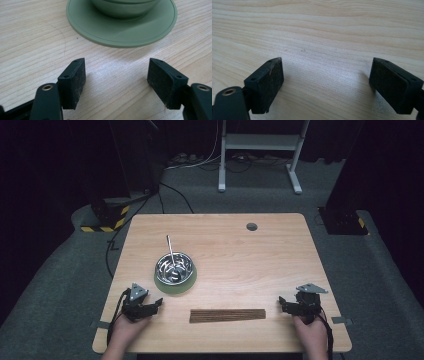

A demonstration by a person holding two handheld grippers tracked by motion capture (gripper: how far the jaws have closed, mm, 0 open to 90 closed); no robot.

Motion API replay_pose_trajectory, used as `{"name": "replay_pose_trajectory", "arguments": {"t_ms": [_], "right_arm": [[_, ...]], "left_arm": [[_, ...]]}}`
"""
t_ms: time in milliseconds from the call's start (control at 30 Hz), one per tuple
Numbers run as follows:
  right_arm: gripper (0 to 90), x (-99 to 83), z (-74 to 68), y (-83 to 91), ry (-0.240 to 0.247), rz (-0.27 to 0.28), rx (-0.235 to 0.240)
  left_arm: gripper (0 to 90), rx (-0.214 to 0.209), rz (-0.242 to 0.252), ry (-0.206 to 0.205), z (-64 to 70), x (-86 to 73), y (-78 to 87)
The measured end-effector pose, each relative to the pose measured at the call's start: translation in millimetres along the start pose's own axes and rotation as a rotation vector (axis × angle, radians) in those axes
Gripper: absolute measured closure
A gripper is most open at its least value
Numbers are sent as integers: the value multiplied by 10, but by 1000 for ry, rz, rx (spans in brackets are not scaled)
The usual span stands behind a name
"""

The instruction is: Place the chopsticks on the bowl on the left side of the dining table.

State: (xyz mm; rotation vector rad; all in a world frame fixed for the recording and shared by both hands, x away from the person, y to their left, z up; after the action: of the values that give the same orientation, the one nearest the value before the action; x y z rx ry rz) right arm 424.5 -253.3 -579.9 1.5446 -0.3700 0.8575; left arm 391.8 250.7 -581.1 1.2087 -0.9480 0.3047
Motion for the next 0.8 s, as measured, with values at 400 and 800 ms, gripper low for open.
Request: {"name": "replay_pose_trajectory", "arguments": {"t_ms": [400,800], "right_arm": [[104,4,-47,-9,-21,4,-29],[105,-5,-62,2,-20,-3,-16]], "left_arm": [[319,0,-1,-11,-6,0,6],[367,-27,12,43,-17,15,45]]}}
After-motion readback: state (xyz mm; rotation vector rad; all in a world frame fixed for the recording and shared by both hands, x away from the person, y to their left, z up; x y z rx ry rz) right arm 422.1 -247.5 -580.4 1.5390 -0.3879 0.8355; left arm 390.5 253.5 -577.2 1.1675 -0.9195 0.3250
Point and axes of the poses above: each handheld gripper's, and its own axes: y roughly backward along the jaws, x roughly out of its top, z roughly to its right, the point moved 8 cm from there along -y, roughly forward along the jaws, and after that the axes turned 3 degrees about -x, right-handed, at the moved point
